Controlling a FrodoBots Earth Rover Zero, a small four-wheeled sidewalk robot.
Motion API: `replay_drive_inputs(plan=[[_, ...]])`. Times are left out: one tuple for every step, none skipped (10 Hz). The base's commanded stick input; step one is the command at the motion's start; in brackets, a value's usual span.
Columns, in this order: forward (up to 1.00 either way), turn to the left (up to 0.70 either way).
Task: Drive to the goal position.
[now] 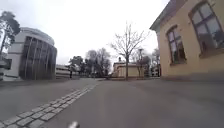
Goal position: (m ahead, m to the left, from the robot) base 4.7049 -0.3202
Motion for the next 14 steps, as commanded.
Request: replay_drive_inputs(plan=[[0.00, 0.00], [0.11, 0.00], [0.41, 0.00], [0.70, 0.00], [0.70, 0.00], [0.70, 0.00], [0.70, 0.00], [0.70, 0.00], [0.70, 0.00], [0.70, 0.00], [0.70, 0.00], [0.70, 0.00], [0.70, 0.00], [0.70, 0.00]])
